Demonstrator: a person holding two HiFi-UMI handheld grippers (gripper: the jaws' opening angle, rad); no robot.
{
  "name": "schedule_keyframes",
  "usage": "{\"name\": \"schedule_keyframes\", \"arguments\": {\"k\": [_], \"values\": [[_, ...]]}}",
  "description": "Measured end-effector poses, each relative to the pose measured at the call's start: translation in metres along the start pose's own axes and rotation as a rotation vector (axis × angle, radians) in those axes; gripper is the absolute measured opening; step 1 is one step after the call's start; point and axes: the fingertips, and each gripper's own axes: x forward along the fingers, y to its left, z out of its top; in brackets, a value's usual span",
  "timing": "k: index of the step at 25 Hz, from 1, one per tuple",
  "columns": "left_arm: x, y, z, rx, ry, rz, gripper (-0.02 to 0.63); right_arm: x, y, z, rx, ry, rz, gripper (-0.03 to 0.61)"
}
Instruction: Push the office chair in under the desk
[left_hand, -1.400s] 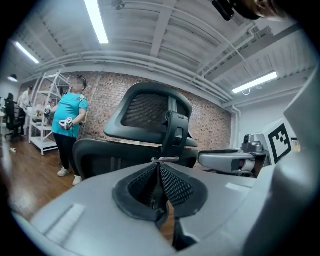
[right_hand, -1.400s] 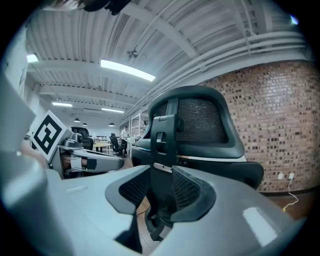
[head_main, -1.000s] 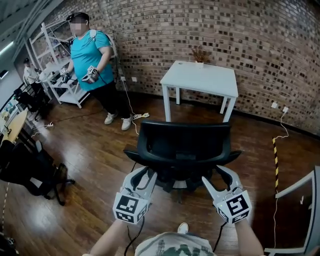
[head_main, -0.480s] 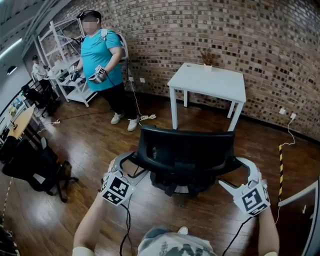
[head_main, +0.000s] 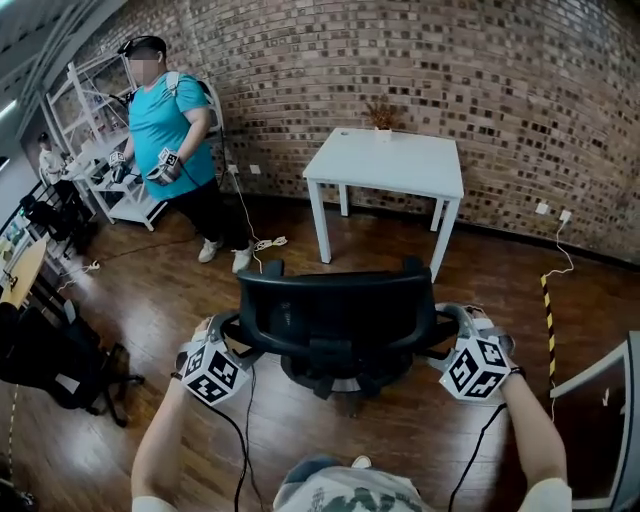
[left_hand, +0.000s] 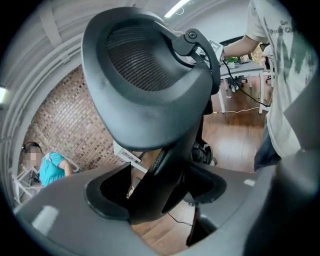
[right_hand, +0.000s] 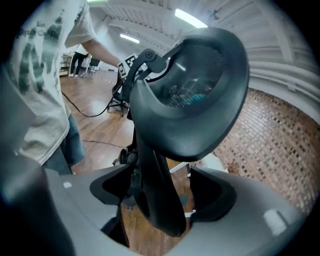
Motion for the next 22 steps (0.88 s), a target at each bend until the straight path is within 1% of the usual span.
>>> {"name": "schedule_keyframes", "arguments": {"k": [2, 4, 5, 7, 8, 12, 15, 22], "values": [[0.002, 0.0, 0.001, 0.011, 0.009, -0.007, 0.339, 0.009, 0.005, -0.001, -0.04, 0.016, 0.035, 0.359], [0.003, 0.0, 0.001, 0.047, 0.031, 0.003, 0.339, 0.016, 0.007, 0.001, -0.081, 0.018, 0.046, 0.242], [0.003, 0.0, 0.0, 0.075, 0.046, 0.01, 0.332, 0.018, 0.009, 0.0, -0.116, 0.031, 0.046, 0.22], [0.006, 0.0, -0.001, 0.121, 0.073, 0.014, 0.304, 0.021, 0.012, -0.005, -0.187, 0.06, 0.038, 0.153], [0.008, 0.001, 0.0, 0.13, 0.079, 0.011, 0.302, 0.022, 0.013, -0.007, -0.207, 0.063, 0.033, 0.142], [0.012, 0.006, 0.002, 0.139, 0.077, -0.001, 0.298, 0.024, 0.009, -0.007, -0.228, 0.035, 0.027, 0.127], [0.02, 0.012, 0.007, 0.146, 0.069, -0.007, 0.299, 0.026, -0.001, -0.01, -0.236, 0.021, 0.0, 0.126], [0.06, 0.044, 0.011, 0.157, 0.068, 0.001, 0.296, 0.053, -0.034, -0.021, -0.221, 0.045, -0.04, 0.129]]}}
